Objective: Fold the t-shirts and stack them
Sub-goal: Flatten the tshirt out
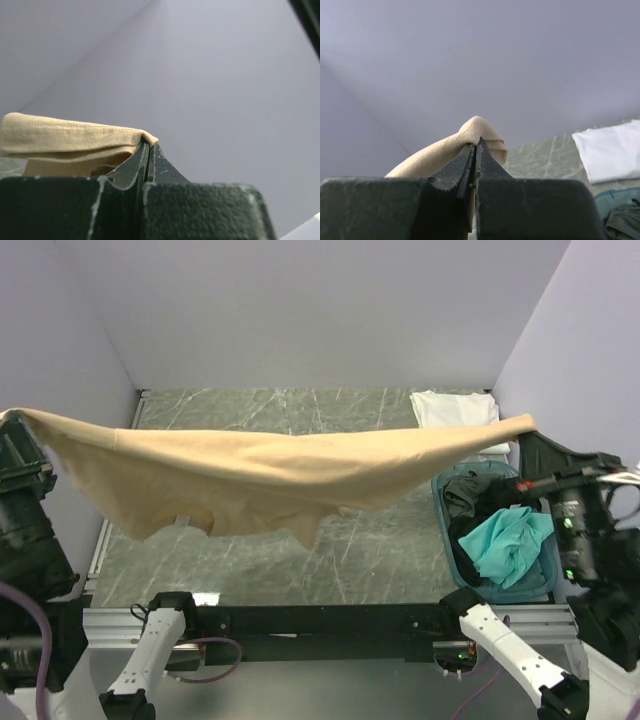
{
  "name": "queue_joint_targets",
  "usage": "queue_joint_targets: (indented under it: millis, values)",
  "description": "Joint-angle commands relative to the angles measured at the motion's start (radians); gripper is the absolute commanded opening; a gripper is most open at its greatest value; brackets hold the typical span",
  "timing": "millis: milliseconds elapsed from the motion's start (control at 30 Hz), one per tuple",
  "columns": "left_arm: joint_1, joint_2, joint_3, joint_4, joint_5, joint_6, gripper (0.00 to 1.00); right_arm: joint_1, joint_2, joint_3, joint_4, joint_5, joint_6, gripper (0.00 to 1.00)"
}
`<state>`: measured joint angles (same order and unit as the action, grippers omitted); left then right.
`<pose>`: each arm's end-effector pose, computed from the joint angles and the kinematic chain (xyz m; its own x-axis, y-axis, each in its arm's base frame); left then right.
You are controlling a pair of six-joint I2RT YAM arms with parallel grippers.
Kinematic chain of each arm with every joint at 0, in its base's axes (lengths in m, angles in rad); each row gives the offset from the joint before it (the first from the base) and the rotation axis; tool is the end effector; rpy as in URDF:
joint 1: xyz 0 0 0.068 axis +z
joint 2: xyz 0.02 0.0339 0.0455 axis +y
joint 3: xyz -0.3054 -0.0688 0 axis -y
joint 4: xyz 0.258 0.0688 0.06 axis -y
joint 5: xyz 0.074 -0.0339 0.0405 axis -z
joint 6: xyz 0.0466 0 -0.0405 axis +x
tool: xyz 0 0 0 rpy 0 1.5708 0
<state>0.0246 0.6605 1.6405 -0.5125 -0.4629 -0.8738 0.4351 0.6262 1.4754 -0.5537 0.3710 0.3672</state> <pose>-0.0245 0.0202 0.6007 0.6116 -0.6712 -0.4187 0.0755 0.5764 -0.8137 0.0164 -0.0110 0.5600 0.2184 0.4705 -0.8550 -0.1679 0.8812 0.4420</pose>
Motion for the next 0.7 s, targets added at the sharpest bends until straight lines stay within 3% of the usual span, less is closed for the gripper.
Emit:
queue_joint_targets:
  millis: [0,200,367,533,667]
  values:
    - [0.003,-0.028,0.035,0.057,-0.033,0.041,0.01,-0.001,-0.023,0.045,-0.031,-0.066,-0.008,0.00]
    - [0.003,-0.039,-0.068,0.055,0.032,0.003,0.01,-0.001,-0.034,-0.042,-0.083,-0.057,0.047,0.00]
    - [0.003,0.030,-0.347,0.052,0.090,-0.039,0.01,0.001,0.030,-0.250,-0.120,0.017,0.128,0.00]
    - [0.003,0.218,-0.684,0.144,0.124,-0.094,0.01,-0.033,0.220,-0.492,0.006,0.003,0.167,0.00]
    - [0.003,0.468,-0.737,0.183,0.254,-0.077,0.01,-0.101,0.513,-0.573,0.142,-0.093,0.142,0.03]
